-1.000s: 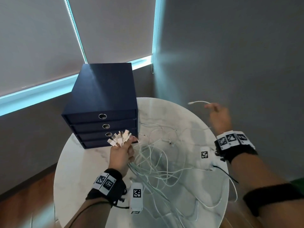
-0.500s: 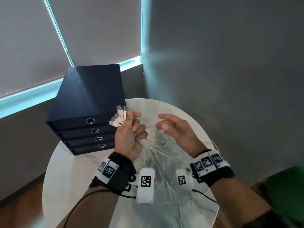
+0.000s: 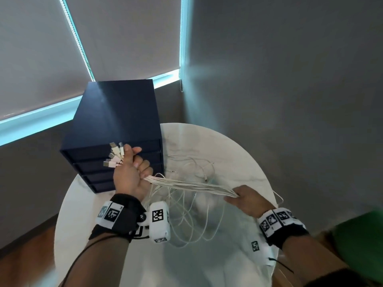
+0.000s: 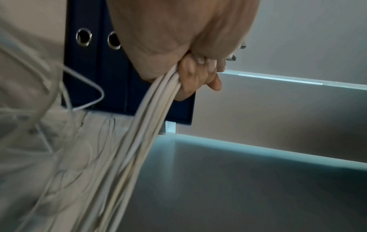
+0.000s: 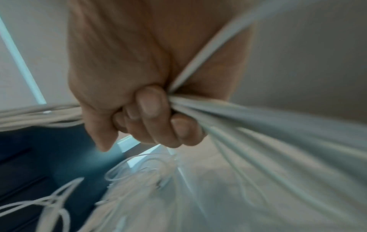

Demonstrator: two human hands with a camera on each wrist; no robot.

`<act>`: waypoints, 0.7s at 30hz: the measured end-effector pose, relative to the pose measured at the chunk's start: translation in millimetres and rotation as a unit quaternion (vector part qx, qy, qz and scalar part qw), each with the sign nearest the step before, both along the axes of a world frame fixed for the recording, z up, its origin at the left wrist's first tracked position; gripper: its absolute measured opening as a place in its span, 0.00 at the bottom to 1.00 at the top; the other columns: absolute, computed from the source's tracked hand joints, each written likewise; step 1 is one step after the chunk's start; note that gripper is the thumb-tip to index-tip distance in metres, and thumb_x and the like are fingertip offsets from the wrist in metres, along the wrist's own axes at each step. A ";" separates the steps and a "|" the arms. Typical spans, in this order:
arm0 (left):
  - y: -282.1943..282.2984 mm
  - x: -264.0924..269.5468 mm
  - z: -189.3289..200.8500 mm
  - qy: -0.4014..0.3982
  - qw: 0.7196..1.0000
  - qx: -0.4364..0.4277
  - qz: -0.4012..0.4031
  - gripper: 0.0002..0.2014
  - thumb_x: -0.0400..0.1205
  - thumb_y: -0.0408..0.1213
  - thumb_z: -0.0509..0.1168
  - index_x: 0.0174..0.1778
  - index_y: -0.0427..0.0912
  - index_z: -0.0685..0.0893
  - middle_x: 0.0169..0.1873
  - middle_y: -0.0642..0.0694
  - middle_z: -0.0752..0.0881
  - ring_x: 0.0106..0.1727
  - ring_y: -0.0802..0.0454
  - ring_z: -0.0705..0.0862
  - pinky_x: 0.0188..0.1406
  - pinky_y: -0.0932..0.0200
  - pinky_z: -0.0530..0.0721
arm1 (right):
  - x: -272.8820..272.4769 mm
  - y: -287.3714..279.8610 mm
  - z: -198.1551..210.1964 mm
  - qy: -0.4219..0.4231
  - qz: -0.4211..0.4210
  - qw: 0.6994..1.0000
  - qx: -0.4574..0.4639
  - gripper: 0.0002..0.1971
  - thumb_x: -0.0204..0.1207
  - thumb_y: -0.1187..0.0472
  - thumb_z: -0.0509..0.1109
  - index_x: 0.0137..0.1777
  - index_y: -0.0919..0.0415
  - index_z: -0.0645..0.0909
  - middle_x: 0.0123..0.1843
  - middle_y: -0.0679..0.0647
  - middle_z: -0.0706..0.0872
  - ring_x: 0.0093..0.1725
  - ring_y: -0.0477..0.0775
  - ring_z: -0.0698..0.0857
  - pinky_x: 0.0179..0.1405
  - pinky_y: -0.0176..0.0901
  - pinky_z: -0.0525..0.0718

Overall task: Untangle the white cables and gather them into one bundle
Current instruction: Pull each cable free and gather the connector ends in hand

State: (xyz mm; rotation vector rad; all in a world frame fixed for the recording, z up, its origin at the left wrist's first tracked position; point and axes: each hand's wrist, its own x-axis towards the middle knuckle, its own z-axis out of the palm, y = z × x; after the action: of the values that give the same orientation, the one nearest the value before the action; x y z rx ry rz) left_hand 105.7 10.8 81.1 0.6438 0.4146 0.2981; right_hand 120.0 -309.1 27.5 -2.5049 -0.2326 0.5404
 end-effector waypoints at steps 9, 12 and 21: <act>26.3 -6.1 -14.3 0.017 1.000 0.006 0.007 0.18 0.88 0.52 0.59 0.37 0.46 0.78 0.18 0.55 0.62 0.18 0.60 0.58 0.13 0.67 0.57 | 19.2 -106.6 -1.0 -0.011 -0.141 0.979 -0.148 0.13 0.78 0.52 0.72 0.33 0.54 0.84 0.33 0.53 0.86 0.42 0.59 0.87 0.41 0.42 0.78; 26.2 -11.9 -24.1 0.040 0.999 -0.003 -0.003 0.19 0.88 0.53 0.59 0.35 0.45 0.77 0.18 0.55 0.63 0.17 0.61 0.58 0.12 0.67 0.57 | 26.5 -132.6 15.0 -0.045 -0.192 0.959 -0.202 0.14 0.78 0.51 0.70 0.31 0.52 0.80 0.41 0.60 0.89 0.48 0.65 0.88 0.45 0.49 0.82; 15.2 -29.1 -45.2 0.137 0.966 0.076 -0.205 0.19 0.87 0.50 0.61 0.33 0.44 0.75 0.18 0.54 0.63 0.15 0.61 0.59 0.11 0.69 0.55 | 46.1 -172.7 -80.8 0.041 -0.176 0.953 -0.243 0.31 0.61 0.36 0.59 0.52 0.57 0.88 0.54 0.64 0.90 0.55 0.65 0.88 0.56 0.52 0.84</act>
State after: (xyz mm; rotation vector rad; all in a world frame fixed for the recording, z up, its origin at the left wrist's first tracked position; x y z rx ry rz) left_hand 76.5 26.0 35.9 0.9089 0.5132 -0.1590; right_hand 166.1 -481.8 -53.4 -2.8900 0.4249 0.6047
